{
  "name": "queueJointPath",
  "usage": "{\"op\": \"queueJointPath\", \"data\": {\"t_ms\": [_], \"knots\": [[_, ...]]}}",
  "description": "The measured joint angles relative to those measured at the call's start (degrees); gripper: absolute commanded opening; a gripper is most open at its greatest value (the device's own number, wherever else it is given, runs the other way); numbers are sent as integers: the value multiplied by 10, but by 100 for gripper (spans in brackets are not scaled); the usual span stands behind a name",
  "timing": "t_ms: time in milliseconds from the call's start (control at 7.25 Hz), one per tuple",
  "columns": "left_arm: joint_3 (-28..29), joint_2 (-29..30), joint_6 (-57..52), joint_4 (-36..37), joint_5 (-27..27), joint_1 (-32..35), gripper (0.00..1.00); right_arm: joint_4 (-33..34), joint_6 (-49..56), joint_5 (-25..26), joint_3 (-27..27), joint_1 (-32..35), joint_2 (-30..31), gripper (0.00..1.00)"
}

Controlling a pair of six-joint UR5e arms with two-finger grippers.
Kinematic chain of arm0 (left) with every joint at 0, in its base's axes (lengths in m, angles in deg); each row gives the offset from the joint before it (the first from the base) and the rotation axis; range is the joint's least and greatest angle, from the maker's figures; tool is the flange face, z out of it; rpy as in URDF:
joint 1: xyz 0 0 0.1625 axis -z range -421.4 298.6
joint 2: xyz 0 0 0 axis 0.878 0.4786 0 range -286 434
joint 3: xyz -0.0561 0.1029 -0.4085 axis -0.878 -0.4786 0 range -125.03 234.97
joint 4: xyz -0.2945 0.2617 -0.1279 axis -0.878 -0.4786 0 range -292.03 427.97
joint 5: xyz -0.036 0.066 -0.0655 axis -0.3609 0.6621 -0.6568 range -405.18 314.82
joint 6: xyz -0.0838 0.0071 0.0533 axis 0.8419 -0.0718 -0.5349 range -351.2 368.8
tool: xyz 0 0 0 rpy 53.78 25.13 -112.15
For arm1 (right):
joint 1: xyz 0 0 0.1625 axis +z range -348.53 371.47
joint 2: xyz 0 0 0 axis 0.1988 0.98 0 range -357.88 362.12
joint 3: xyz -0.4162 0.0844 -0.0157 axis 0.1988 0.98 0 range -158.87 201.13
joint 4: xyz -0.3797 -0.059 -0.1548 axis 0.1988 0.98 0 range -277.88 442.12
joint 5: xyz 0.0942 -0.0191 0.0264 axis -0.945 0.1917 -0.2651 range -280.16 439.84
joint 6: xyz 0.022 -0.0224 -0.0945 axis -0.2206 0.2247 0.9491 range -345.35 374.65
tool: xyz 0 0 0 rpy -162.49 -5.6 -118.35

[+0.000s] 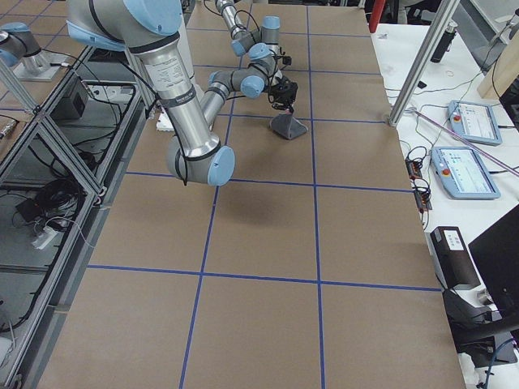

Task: Fold towel twice with both arms
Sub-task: 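Lift the held end and fold it over toward the far end with the right gripper, then open the right gripper and raise it off the folded towel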

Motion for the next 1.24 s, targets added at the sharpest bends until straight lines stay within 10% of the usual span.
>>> {"op": "queueJointPath", "data": {"t_ms": [689,827,965,1241], "knots": [[0,0,-3,0,-1,1,99,-23,27,-6,93,18,-60,0],[0,-1,-3,-1,-1,1,99,-40,28,-6,110,20,-64,12],[0,-1,-3,-1,-1,1,99,-53,29,-6,121,23,-68,66],[0,-1,-4,0,-1,1,99,-62,31,-13,142,36,-83,96]]}}
